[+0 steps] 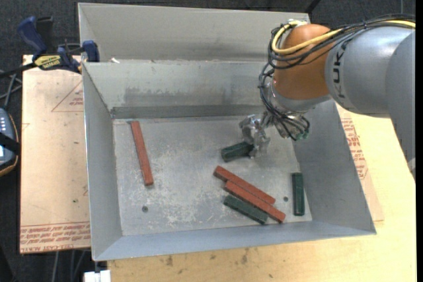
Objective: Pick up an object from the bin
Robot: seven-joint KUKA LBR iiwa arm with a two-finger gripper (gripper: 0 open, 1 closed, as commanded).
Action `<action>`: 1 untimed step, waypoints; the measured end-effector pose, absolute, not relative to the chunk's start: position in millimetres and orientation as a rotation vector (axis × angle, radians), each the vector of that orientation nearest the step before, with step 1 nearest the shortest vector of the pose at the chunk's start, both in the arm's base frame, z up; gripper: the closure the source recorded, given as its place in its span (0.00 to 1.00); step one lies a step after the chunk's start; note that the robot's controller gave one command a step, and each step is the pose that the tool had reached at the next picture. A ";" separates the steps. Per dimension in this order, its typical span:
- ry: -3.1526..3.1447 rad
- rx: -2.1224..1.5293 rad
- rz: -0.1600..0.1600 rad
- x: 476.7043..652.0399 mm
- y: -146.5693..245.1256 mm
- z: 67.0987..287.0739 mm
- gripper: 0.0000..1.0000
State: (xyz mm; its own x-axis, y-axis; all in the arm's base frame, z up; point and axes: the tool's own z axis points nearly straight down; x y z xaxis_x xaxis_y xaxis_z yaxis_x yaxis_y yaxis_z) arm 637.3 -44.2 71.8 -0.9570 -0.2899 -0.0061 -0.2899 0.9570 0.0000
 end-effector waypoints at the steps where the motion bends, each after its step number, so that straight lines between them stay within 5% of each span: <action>1: 3.108 -0.432 0.001 628.0 -34.9 137.4 1.00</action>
Offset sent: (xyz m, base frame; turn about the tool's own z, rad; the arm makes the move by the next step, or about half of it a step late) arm 0.0000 0.0000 0.0000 0.0000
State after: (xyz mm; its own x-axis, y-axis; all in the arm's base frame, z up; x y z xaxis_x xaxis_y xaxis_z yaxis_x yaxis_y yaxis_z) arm 628.0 -34.9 137.4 -0.9622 -0.2725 -0.0036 -0.2725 0.9622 0.0004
